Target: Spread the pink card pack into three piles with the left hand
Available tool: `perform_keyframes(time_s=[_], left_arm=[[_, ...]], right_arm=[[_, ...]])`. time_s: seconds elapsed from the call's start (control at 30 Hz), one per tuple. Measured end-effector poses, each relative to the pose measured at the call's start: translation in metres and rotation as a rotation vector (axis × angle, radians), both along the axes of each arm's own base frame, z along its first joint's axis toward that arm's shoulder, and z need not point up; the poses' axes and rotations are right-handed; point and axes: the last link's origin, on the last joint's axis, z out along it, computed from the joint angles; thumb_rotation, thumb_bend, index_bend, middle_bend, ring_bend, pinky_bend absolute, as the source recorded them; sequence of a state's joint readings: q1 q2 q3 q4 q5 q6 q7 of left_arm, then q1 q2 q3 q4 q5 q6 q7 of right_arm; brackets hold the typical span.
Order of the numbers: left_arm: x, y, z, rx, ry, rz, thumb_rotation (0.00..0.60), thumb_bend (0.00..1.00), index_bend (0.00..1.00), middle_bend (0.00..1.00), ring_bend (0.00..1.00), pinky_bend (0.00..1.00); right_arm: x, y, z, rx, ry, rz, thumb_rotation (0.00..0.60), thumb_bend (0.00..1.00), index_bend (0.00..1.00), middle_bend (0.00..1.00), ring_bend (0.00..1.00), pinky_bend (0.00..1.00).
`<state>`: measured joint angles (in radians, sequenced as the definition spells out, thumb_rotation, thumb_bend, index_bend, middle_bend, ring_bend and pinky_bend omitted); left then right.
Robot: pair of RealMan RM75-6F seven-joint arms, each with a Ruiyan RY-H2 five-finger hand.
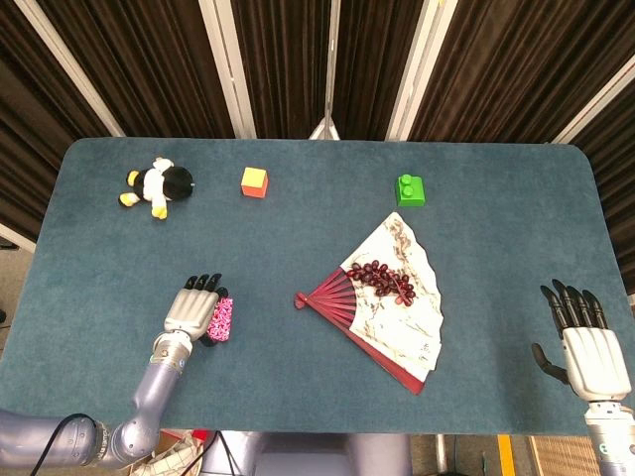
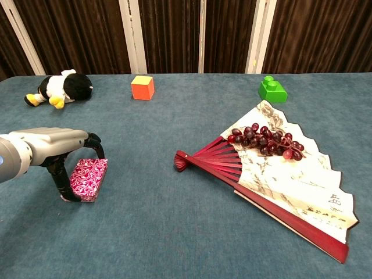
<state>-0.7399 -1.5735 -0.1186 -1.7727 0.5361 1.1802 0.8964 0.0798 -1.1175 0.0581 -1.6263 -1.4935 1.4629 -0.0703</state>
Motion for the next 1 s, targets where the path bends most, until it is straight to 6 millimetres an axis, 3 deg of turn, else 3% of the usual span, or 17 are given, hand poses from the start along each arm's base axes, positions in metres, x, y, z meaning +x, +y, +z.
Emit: perform_keyframes(time_s=[0.23, 0.47, 0.6, 1.0], left_arm=[[-0.003, -0.001, -0.001, -0.003, 0.012, 0.006, 0.6, 0.19, 0.29, 0.0, 0.0, 0.0], [-0.003, -0.001, -0.005, -0.002, -0.001, 0.009, 0.6, 0.36, 0.44, 0.0, 0.0, 0.01], [0.001, 0.001, -0.003, 0.019, -0.035, -0.003, 0.6, 0.37, 0.47, 0.0, 0.0, 0.01], [0.013, 0.02, 0.029, 0.125, -0.109, -0.036, 0.6, 0.38, 0.47, 0.0, 0.0, 0.01]], right_arm=[[0.0, 0.0, 0.0, 0.0, 0.0, 0.001, 0.6, 0.37, 0.0, 0.0, 0.0, 0.05], [0.0, 0.0, 0.0, -0.001, -0.002, 0.0, 0.6, 0.37, 0.0, 0.0, 0.0, 0.05], [0.001, -0.001, 0.0, -0.001, -0.005, 0.0, 0.6, 0.37, 0.0, 0.0, 0.0, 0.05], [0.0, 0.0, 0.0, -0.001, -0.004, -0.002, 0.6, 0.37, 0.0, 0.0, 0.0, 0.05]])
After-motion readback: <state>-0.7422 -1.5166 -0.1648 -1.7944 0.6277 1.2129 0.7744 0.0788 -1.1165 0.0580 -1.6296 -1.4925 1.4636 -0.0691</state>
